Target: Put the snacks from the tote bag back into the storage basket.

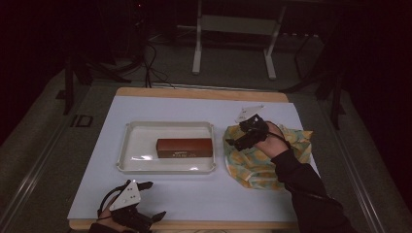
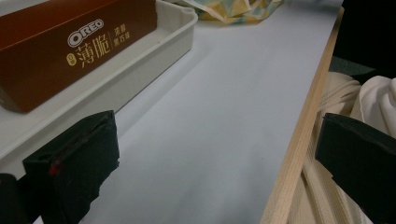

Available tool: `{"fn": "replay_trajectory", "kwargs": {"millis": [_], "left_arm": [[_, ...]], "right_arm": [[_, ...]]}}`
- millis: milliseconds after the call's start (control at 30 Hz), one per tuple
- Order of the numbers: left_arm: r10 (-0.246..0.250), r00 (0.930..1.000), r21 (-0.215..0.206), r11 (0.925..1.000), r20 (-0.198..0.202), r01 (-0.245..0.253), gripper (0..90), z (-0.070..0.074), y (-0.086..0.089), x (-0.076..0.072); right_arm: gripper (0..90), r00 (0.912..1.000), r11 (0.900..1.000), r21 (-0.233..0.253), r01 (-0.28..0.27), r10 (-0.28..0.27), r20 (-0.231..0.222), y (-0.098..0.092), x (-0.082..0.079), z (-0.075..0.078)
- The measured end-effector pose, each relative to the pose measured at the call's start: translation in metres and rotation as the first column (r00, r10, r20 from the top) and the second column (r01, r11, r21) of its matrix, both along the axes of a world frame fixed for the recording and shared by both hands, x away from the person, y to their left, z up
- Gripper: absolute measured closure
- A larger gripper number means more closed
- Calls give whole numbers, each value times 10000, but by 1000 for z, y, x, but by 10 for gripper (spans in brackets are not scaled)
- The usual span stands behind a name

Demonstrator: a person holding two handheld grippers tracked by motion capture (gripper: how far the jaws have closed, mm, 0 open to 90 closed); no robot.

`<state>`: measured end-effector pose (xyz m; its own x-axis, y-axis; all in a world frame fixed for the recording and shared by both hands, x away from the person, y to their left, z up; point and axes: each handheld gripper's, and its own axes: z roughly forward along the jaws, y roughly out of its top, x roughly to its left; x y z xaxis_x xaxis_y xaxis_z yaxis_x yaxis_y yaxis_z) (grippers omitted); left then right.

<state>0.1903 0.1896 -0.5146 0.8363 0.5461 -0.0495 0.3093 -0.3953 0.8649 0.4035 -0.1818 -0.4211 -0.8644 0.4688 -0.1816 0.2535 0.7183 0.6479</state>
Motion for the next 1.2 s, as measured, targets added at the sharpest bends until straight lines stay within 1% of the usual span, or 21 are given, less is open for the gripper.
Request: {"fn": "replay_trajectory", "kwargs": {"millis": [67,100,133,167,200,233,267,333,533,600,667,733,767,800,833,900,933,1100,1133,1167,1200], "left_arm": [[2,10000,3,10000,2,-2,0,0,0,0],[2,10000,3,10000,2,-2,0,0,0,0],[7,10000,0,10000,6,-7,0,0,0,0],[14,10000,-6,10000,5,-14,0,0,0,0],[11,10000,-4,10000,7,-11,0,0,0,0],[18,10000,5,10000,0,-18,0,0,0,0],[18,10000,5,10000,0,-18,0,0,0,0],[13,10000,16,10000,-4,-13,0,0,0,0],[25,10000,5,10000,-8,-25,0,0,0,0],[10,10000,31,10000,-28,-10,0,0,0,0],[19,10000,6,10000,-11,-19,0,0,0,0],[27,10000,-7,10000,-3,-27,0,0,0,0],[32,10000,-18,10000,4,-32,0,0,0,0],[30,10000,-16,10000,10,-30,0,0,0,-1],[22,10000,-6,10000,5,-22,0,0,0,0],[1,10000,13,10000,-2,-1,0,0,0,0],[1,10000,13,10000,-2,-1,0,0,0,0],[26,10000,22,10000,1,-26,0,0,0,0],[35,10000,23,10000,1,-35,0,0,-1,0],[35,10000,23,10000,1,-35,0,0,-1,0],[35,10000,26,10000,5,-35,0,0,-1,0]], "right_arm": [[110,9993,9988,327,361,-365,112,-8,-3,1],[110,9993,9988,327,361,-365,112,-8,-3,1],[111,9954,9941,643,869,-893,355,-16,-6,1],[111,9954,9941,643,869,-893,355,-16,-6,1],[111,9938,9917,843,973,-1014,458,-20,-8,2],[112,9903,9851,1246,1182,-1262,587,-28,-12,2],[112,9899,9831,1389,1193,-1285,592,-31,-13,2],[112,9895,9819,1474,1189,-1295,647,-34,-15,2],[112,9828,9663,2051,1553,-1721,664,-53,-29,-1],[112,9793,9623,2119,1703,-1891,718,-58,-33,-2],[112,9801,9613,2179,1684,-1869,671,-63,-37,-4],[111,9750,9539,2355,1858,-2088,765,-69,-43,-6],[111,9750,9539,2355,1858,-2088,765,-69,-43,-6],[111,9729,9472,2574,1910,-2174,784,-73,-46,-6],[112,9648,9332,2841,2199,-2512,783,-80,-52,-8],[112,9591,9227,3006,2415,-2741,705,-87,-58,-12],[112,9591,9227,3006,2415,-2741,705,-87,-58,-12],[111,9487,9146,2935,2783,-3095,650,-99,-72,-25],[112,9413,9082,2997,2921,-3284,777,-103,-78,-29],[112,9413,9082,2997,2921,-3284,777,-103,-78,-29],[112,9331,9001,3062,3100,-3498,836,-107,-84,-33]]}}
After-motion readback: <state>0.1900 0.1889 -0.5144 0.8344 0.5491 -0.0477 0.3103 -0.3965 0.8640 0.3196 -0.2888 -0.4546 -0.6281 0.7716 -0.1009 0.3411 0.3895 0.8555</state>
